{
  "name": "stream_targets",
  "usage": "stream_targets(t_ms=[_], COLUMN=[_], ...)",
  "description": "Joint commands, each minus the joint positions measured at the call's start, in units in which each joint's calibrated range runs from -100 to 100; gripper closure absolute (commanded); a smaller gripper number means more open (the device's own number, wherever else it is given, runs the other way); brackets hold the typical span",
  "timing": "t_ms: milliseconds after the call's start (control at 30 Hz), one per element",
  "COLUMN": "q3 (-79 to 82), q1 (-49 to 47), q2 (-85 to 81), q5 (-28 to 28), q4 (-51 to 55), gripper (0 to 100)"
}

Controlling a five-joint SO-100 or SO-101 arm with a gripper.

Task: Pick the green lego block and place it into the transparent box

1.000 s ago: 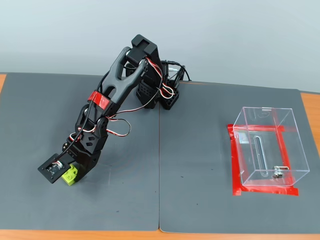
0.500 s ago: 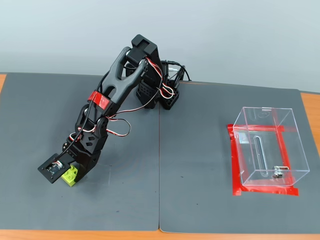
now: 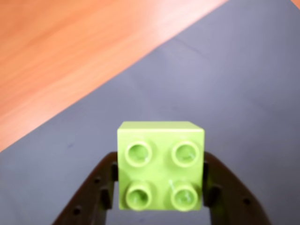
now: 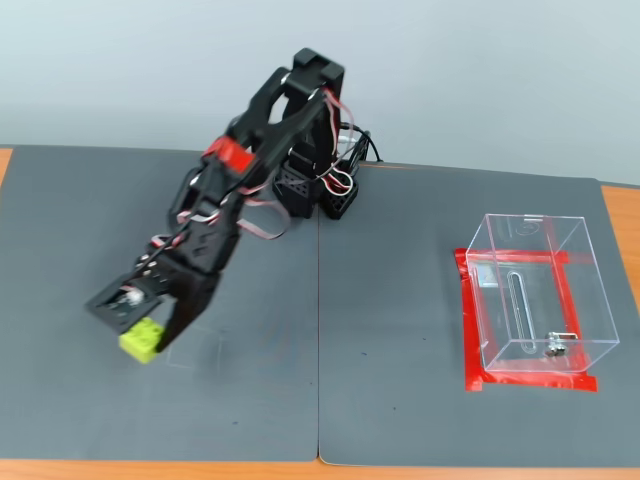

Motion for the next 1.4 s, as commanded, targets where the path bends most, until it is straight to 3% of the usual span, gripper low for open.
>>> stream_targets(t_ms=[0, 500, 900, 1233, 1367], q3=[-0.6, -0.6, -0.7, -0.7, -1.2], q1=[-6.0, -33.3, -55.2, -68.5, -71.9], q2=[-10.1, -24.8, -26.5, -24.3, -19.9], q5=[0.2, 0.2, 0.3, 11.6, 13.0], q4=[5.2, 9.5, 8.9, 8.8, 8.9], gripper=[92, 92, 92, 92, 92])
